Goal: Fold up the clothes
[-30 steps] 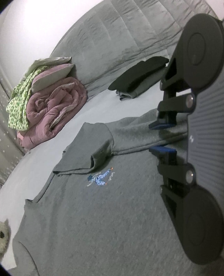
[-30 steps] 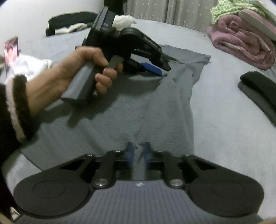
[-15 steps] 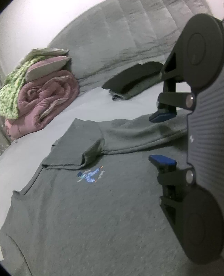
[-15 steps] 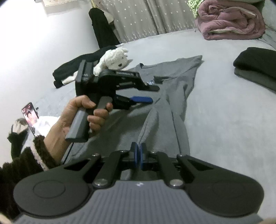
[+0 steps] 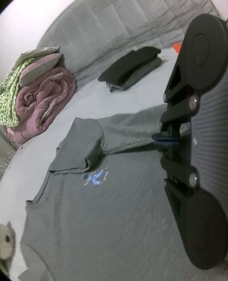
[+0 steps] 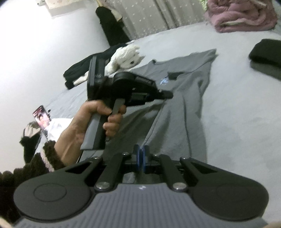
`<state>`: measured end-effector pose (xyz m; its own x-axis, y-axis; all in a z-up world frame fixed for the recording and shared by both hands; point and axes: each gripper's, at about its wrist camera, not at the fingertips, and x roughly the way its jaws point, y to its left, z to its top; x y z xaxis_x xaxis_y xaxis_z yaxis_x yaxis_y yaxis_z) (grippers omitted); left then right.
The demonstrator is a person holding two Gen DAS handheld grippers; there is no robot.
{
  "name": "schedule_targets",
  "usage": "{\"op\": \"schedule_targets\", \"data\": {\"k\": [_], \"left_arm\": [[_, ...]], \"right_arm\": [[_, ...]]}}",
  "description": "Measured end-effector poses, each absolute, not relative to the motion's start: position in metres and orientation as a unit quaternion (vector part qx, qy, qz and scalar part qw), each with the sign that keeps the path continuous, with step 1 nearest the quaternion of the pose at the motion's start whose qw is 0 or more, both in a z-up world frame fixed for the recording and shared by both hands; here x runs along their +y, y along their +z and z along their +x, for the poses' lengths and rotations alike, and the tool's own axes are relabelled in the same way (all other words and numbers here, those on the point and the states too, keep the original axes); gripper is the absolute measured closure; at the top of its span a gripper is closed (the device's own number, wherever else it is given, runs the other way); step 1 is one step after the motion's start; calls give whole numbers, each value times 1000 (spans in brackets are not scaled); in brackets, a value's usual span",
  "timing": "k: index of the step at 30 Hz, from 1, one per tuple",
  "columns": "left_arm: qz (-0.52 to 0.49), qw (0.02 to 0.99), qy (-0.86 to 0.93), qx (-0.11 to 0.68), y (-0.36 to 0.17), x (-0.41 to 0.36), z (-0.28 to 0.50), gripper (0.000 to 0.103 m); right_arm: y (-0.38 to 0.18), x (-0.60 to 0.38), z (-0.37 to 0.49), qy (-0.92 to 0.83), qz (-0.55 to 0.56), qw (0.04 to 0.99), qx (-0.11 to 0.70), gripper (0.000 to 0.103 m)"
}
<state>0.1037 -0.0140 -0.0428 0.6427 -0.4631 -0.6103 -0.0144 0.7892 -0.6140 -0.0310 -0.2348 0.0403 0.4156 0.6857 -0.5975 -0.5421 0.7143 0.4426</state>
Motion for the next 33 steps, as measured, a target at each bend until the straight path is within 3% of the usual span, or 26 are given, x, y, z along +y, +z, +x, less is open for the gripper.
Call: {"op": "schedule_targets", "data": {"k": [1, 2, 3, 9, 11, 12, 22, 27, 33], "left_arm": [[-289, 859, -123, 404, -43, -14, 103, 100], [-281, 863, -115, 405, -43, -13, 103, 100], [-276, 866, -109, 402, -43, -12, 102, 100], [-246, 883, -96, 389, -25, -10, 90, 82], [-229, 885, -101, 391, -18, -15, 86, 75], [-221, 885, -105, 395, -15, -18, 84, 75], [-130, 875, -145, 443, 2, -62, 33, 71], [-86, 863, -151, 475, -2, -76, 0, 65], [-144, 841, -152, 499, -16, -62, -33, 65]], "right_arm": [[37, -230, -29, 377, 92, 826, 409, 98], [32, -226, -27, 391, 95, 811, 425, 89], [26, -220, -26, 408, 97, 790, 446, 86], [29, -218, -27, 425, 77, 784, 445, 85], [35, -235, -18, 405, 106, 800, 429, 58], [37, -246, -13, 389, 122, 811, 420, 56], [7, -312, 47, 265, 285, 813, 434, 56], [12, -312, 42, 273, 275, 812, 436, 56], [8, -312, 35, 254, 243, 814, 462, 56]]}}
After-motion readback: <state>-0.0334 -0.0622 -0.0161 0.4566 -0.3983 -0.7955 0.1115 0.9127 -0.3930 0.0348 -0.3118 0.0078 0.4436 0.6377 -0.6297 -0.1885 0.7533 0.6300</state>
